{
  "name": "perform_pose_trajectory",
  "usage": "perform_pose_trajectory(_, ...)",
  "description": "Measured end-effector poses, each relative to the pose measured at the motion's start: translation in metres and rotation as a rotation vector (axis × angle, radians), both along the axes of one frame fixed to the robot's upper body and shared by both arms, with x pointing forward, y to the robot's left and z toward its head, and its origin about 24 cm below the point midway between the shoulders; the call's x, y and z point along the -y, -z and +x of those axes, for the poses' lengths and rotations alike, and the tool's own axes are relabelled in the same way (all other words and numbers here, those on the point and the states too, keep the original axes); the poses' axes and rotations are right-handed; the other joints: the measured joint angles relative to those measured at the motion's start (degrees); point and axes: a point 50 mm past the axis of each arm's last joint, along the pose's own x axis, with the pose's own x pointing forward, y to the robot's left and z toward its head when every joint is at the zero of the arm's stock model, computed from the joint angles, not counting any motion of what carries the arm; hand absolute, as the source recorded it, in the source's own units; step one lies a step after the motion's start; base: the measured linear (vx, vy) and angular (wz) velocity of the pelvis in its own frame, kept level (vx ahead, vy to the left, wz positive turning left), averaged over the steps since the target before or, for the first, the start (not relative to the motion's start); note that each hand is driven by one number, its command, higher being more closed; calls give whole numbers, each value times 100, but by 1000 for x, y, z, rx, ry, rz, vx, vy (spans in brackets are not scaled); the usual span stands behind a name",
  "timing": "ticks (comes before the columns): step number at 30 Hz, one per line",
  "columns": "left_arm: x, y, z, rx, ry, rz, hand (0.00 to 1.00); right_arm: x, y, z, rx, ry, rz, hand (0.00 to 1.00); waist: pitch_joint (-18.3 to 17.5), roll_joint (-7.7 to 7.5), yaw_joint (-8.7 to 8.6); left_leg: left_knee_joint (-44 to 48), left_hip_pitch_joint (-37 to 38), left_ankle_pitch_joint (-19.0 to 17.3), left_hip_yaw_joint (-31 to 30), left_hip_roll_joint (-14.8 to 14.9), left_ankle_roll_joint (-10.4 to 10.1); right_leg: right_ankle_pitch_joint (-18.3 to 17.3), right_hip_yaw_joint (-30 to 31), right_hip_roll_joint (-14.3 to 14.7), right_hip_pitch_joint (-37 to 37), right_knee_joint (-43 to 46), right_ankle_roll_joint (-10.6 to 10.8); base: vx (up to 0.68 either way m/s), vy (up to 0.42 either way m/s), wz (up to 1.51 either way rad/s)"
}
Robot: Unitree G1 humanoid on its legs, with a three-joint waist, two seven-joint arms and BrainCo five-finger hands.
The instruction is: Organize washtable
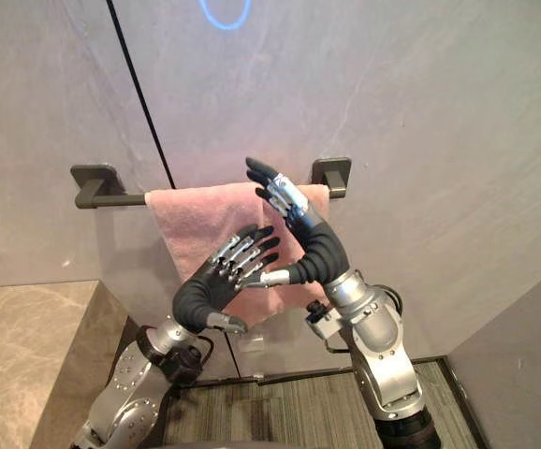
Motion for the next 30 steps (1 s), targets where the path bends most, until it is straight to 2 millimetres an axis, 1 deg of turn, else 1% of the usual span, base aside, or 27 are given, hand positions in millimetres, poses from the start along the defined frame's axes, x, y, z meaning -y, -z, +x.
perform_pose_trajectory(4, 0, 9, 2, -20, -14, 48, 0, -2, 17, 5, -76, -16, -55, 0, 22, -34, 4, -2, -1, 0, 0, -1, 0, 0, -1, 0, -1, -2, 0, 0, 0, 0)
perform_pose_trajectory(8, -2, 18, 4, -46, -34, 90, 0, -2, 30, 9, -130, -16, -95, 0, 58, -80, 8, -2, -5, 0, -1, 0, 0, 0, -2, 0, -4, -4, 0, 0, 0, 0)
perform_pose_trajectory(13, -10, 28, 11, -68, -127, 155, 0, -4, 48, 13, -202, -19, -146, 0, 73, -105, 13, -22, -31, 0, -4, -5, 0, 0, -9, -1, -25, -27, 0, 0, 0, 0)
perform_pose_trajectory(21, -21, 40, 19, -109, -243, 210, 0, 3, 63, 17, -240, 40, -241, 0, 83, -118, 18, -66, -95, 0, -19, -9, 0, 2, -18, 4, -61, -103, 4, 0, 0, 0)
perform_pose_trajectory(24, -35, 40, 27, -113, -330, 229, 0, 10, 64, 20, -235, 79, -279, 0, 85, -119, 21, -77, -125, 0, -15, -9, 0, 3, -17, 6, -98, -102, 4, 0, 0, 0)
perform_pose_trajectory(27, -47, 35, 33, -93, -410, 242, 0, 18, 67, 23, -240, 123, -308, 0, 86, -120, 22, -94, -125, 0, -11, -11, 0, 3, -13, 4, -106, -102, 4, 0, 0, 0)
perform_pose_trajectory(30, -56, 35, 39, -92, -465, 253, 0, 27, 65, 25, -234, 149, -328, 0, 89, -124, 26, -98, -124, 0, -6, -11, 0, 3, -9, 5, -111, -102, 4, 0, 0, 0)
